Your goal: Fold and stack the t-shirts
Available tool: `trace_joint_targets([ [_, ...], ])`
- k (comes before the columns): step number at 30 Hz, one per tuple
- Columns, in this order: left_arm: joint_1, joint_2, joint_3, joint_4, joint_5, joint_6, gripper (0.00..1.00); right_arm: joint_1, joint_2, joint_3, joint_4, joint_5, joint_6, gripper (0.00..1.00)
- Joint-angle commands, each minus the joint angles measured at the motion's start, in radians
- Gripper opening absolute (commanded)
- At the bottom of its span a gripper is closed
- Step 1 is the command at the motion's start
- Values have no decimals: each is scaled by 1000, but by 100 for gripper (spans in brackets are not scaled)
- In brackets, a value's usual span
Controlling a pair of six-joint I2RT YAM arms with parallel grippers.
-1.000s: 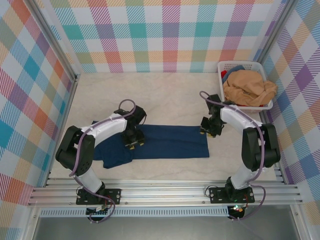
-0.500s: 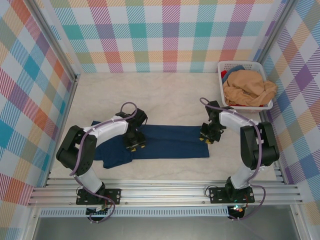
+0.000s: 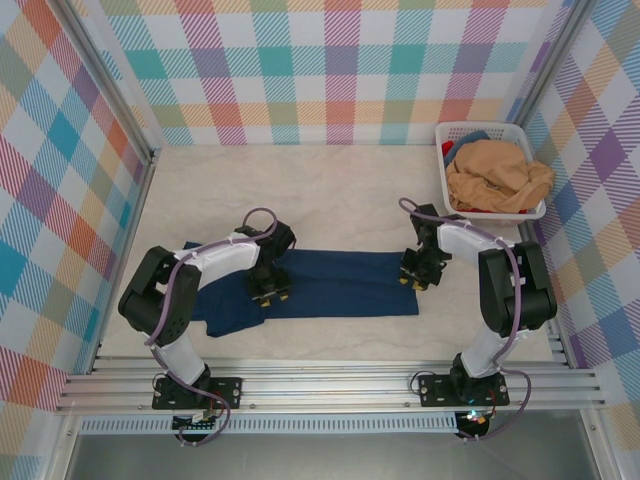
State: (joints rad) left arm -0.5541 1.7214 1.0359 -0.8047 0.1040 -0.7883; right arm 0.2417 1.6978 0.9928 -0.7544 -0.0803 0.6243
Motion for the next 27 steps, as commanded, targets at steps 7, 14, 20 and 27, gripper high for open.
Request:
trace_joint_targets([
  [7, -7, 81, -22, -48, -101, 20, 31, -12, 24, 96, -31, 96, -28, 8],
  [14, -7, 122, -28, -42, -133, 25, 30, -27, 39, 132, -72, 128, -57, 9],
  [20, -7, 112, -18, -42, -130, 38, 31, -28, 48, 137, -79, 121, -65, 16],
  [27, -3, -109, 58, -219, -230, -9, 51, -28, 39, 138, -75, 88, -60, 35],
])
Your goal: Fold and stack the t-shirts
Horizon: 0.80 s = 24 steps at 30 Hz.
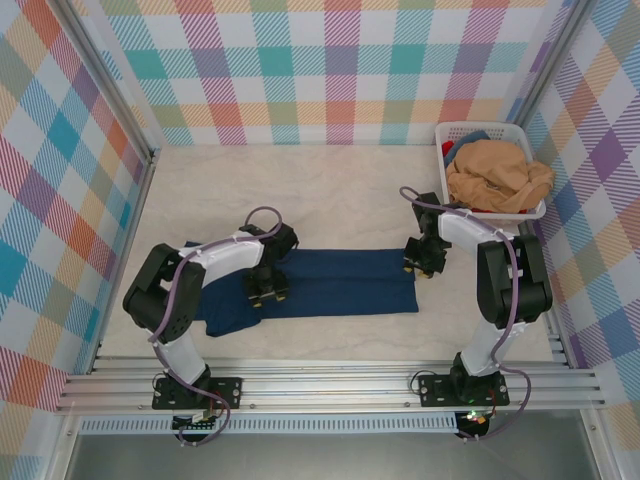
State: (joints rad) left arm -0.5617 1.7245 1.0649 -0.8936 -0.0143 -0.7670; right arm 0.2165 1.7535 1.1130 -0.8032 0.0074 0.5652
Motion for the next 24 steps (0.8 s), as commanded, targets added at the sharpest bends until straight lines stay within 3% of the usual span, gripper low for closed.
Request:
trace_joint_targets([
  [1, 13, -169, 16, -161, -135, -64, 52, -2, -36, 20, -34, 12, 1, 37],
  [6, 141, -432, -136, -225, -174, -174, 54, 18, -100, 41, -53, 23, -18, 42],
  [11, 403, -534, -299, -184, -74, -142, 53, 72, -93, 44, -26, -28, -23, 42],
  [21, 443, -452, -426, -60, -82, -200, 42, 113, -58, 82, -14, -53, -19, 42],
  [24, 440, -423, -462, 8, -16, -197, 32, 113, -56, 87, -22, -49, -22, 42],
])
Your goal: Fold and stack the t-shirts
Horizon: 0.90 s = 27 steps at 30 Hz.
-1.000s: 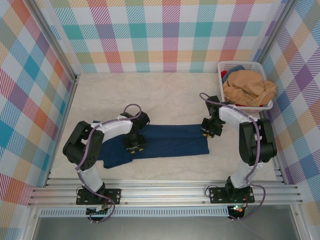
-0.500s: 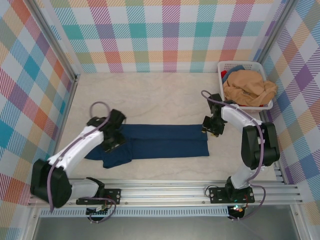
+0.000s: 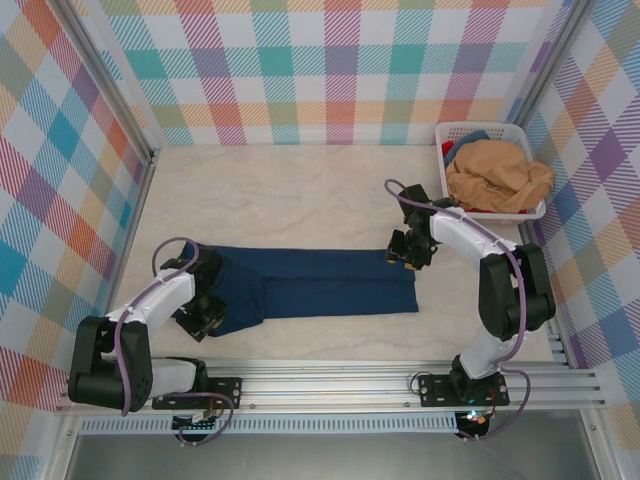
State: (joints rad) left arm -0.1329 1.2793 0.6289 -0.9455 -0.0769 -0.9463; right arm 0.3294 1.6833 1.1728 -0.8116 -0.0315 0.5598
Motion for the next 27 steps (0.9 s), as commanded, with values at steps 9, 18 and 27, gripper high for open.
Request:
trace_joint_targets([
  [9, -19, -22, -76, 104, 74, -23, 23, 129, 28, 39, 74, -115, -29, 39],
  [18, -30, -117, 4, 2, -13, 64, 0, 368, 98, 59, 146, -149, 59, 37],
  [27, -30, -70, 133, -15, -33, 82, 0, 367, 95, 74, 115, -100, 51, 37],
])
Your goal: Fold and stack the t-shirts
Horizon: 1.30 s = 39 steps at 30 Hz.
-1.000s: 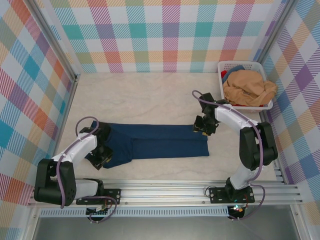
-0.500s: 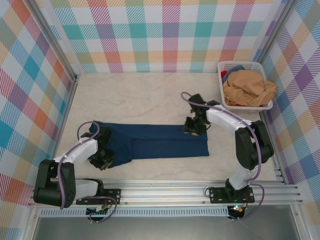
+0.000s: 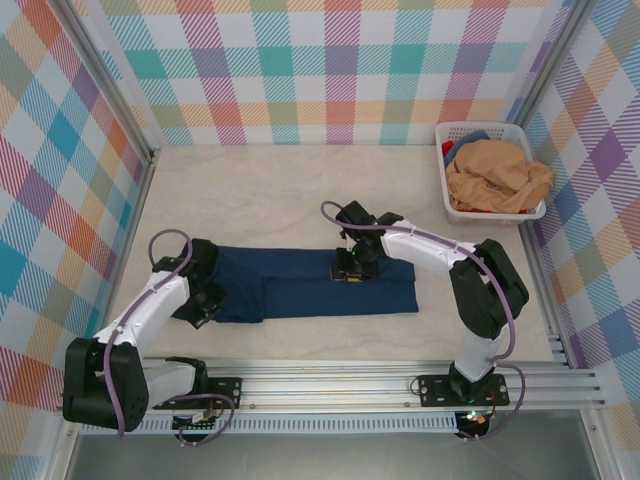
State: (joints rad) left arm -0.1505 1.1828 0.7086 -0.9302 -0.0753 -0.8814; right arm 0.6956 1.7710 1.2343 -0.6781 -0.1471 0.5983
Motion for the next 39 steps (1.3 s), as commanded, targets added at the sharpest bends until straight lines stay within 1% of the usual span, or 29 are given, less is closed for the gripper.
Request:
trace_joint_targets([
  [1, -10, 44, 75, -31, -46, 22, 0, 1, 6, 13, -23, 17, 15, 37],
  [7, 6, 187, 172, -28, -99, 63, 0, -15, -18, -14, -29, 38, 28, 37],
  [9, 5, 211, 175, -18, -127, 78, 0, -30, -29, -27, -26, 39, 29, 37],
  [11, 8, 218, 163, 2, -135, 92, 0, -45, -37, -37, -30, 40, 26, 37],
  [15, 6, 227, 102, 34, -117, 106, 0, -64, -51, -50, -32, 47, 18, 36],
  [18, 7, 238, 54, 73, -132, 112, 0, -71, -50, -50, -31, 48, 17, 37],
  [24, 7, 265, 62, 128, -149, 131, 0, -71, -44, -44, -32, 41, 17, 36],
  [28, 8, 276, 62, 137, -167, 133, 0, -72, -49, -44, -37, 47, 17, 36],
  [29, 7, 280, 61, 140, -166, 135, 2, -71, -50, -44, -38, 46, 15, 36],
  [31, 6, 284, 66, 138, -159, 135, 7, -73, -54, -46, -40, 47, 14, 36],
  [33, 7, 275, 73, 126, -151, 137, 22, -73, -58, -51, -41, 50, 14, 37],
  [35, 6, 247, 86, 88, -150, 128, 41, -81, -62, -57, -41, 50, 12, 37],
  [38, -5, 155, 113, 7, -164, 101, 58, -108, -79, -74, -40, 55, 6, 37],
  [39, -7, 127, 125, -19, -166, 91, 61, -118, -84, -77, -39, 55, 4, 37],
])
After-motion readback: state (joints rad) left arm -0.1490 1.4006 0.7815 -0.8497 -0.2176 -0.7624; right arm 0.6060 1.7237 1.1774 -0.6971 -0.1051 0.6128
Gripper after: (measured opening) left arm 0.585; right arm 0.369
